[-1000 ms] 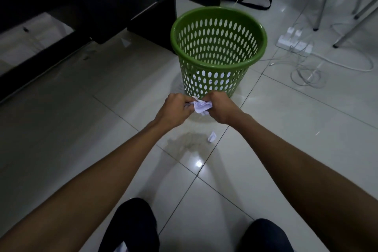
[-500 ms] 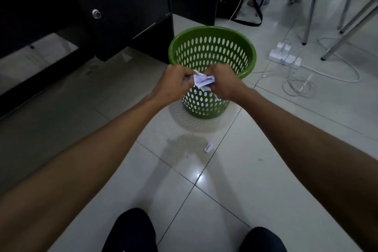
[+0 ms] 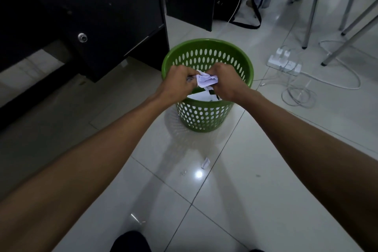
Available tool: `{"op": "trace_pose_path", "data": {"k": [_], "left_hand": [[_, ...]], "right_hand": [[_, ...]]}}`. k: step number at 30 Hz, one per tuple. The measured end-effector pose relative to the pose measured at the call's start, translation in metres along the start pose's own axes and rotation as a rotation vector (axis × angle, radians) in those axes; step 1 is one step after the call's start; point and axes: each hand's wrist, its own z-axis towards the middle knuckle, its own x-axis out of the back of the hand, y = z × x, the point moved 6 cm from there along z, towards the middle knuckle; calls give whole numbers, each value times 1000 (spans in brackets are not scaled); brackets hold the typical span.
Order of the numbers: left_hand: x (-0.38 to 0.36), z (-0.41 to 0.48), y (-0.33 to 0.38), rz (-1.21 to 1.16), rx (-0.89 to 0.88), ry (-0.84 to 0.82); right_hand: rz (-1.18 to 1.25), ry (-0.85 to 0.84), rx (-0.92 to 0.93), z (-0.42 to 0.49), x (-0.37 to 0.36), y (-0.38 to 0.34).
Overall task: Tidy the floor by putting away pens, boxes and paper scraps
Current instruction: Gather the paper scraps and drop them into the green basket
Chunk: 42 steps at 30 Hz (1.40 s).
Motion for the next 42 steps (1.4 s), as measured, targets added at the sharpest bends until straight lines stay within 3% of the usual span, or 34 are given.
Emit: {"op": "trace_pose_path", "data": {"k": [26, 42], "left_hand": [[-57, 59, -79, -47, 229, -204], [-57, 70, -87, -16, 278, -167]], "right_hand": [[56, -71, -238, 40, -29, 94], [17, -135, -356, 43, -33, 109]]}}
